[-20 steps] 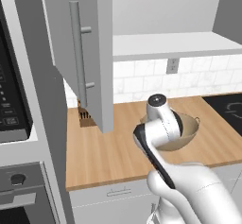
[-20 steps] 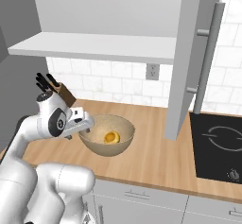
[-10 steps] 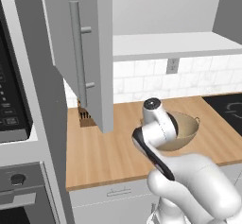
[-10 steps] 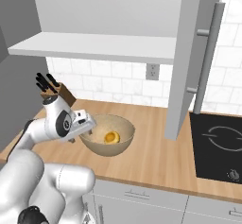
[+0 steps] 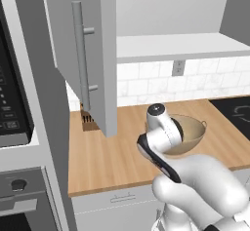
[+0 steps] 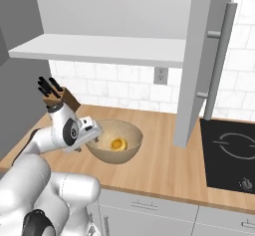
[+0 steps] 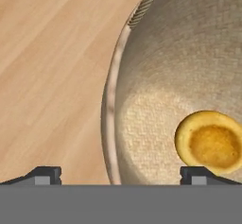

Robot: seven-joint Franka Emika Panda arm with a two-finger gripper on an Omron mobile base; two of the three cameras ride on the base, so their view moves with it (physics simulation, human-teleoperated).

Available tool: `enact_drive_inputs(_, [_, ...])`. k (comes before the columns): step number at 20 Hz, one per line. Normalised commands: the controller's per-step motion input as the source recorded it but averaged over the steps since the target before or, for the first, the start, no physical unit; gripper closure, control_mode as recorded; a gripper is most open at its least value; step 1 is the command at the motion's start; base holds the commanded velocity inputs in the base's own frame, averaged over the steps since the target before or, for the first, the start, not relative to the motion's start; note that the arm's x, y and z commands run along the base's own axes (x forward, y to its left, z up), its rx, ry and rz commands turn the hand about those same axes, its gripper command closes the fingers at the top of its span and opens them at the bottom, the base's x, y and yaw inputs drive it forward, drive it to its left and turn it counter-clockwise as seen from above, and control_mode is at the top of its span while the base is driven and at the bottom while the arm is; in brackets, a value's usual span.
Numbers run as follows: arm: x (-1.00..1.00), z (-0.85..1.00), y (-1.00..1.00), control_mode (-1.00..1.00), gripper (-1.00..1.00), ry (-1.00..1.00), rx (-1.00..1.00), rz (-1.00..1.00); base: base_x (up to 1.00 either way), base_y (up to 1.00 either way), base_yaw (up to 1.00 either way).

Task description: Open the cabinet, pick up the bread from the cabinet and place it in the basket. Then move the basket to the dining counter.

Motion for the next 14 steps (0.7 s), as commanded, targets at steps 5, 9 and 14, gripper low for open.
enact_drive_inputs(5, [0.12, -0.37, -0.1, -1.0, 1.0, 0.07, -0.01, 0.06, 0.0, 0.0, 0.0])
enact_drive_inputs(9, [0.02, -0.26, 0.04, -1.0, 1.0, 0.19, -0.03, 0.01, 0.0, 0.0, 0.0])
enact_drive_inputs(14, [-0.15, -0.1, 0.0, -1.0, 1.0, 0.08, -0.02, 0.0, 0.0, 0.0, 0.0])
